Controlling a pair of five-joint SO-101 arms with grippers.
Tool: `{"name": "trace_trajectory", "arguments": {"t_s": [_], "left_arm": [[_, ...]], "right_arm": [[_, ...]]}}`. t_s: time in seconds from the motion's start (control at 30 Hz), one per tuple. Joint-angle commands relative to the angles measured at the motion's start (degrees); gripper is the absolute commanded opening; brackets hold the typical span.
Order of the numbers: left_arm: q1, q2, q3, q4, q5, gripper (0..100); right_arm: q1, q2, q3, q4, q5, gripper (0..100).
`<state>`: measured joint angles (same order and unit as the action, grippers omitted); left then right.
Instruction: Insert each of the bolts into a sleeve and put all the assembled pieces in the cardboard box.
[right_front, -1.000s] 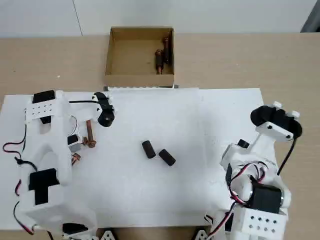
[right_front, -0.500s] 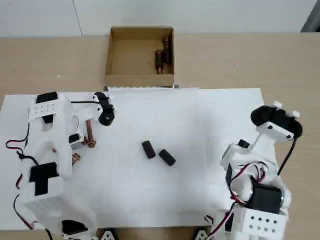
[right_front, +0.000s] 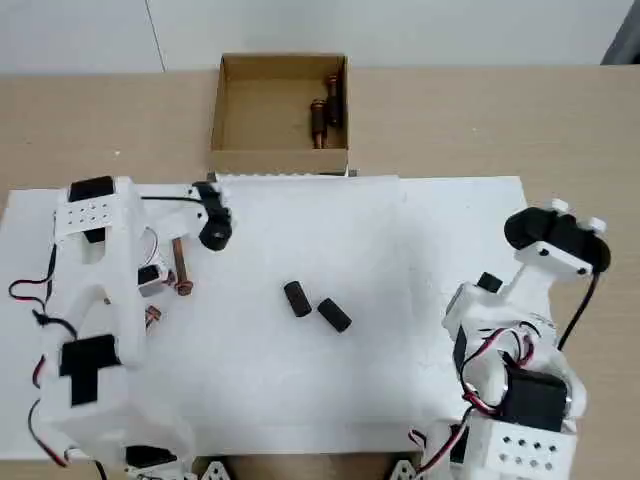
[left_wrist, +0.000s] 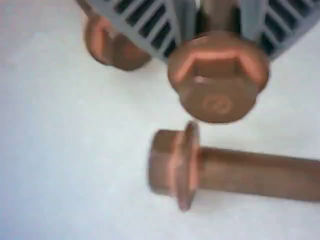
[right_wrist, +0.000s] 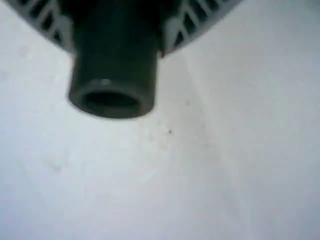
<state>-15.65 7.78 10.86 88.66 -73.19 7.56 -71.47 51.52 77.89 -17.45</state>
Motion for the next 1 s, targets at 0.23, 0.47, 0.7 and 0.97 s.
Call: {"name": "trace_trajectory", "arguments": {"t_s": [0.23, 0.47, 0.7, 0.97], "left_arm": [[8.70, -22.86, -2.51, 1.58, 18.46, 1], [13.36, -30.95, -2.51, 1.58, 26.99, 1], [14.77, -41.76, 5.85, -10.37, 27.16, 1], [19.52, -67.25, 32.75, -27.60, 33.49, 0]], "right_arm": [[0.04, -0.75, -7.74, 1.89, 6.86, 0.3], [-0.04, -0.75, -10.73, 6.55, 12.40, 0.3], [-1.19, -4.18, -13.63, 11.91, 17.23, 0.3], [-11.03, -16.75, -5.98, 9.89, 19.52, 0.3]]}}
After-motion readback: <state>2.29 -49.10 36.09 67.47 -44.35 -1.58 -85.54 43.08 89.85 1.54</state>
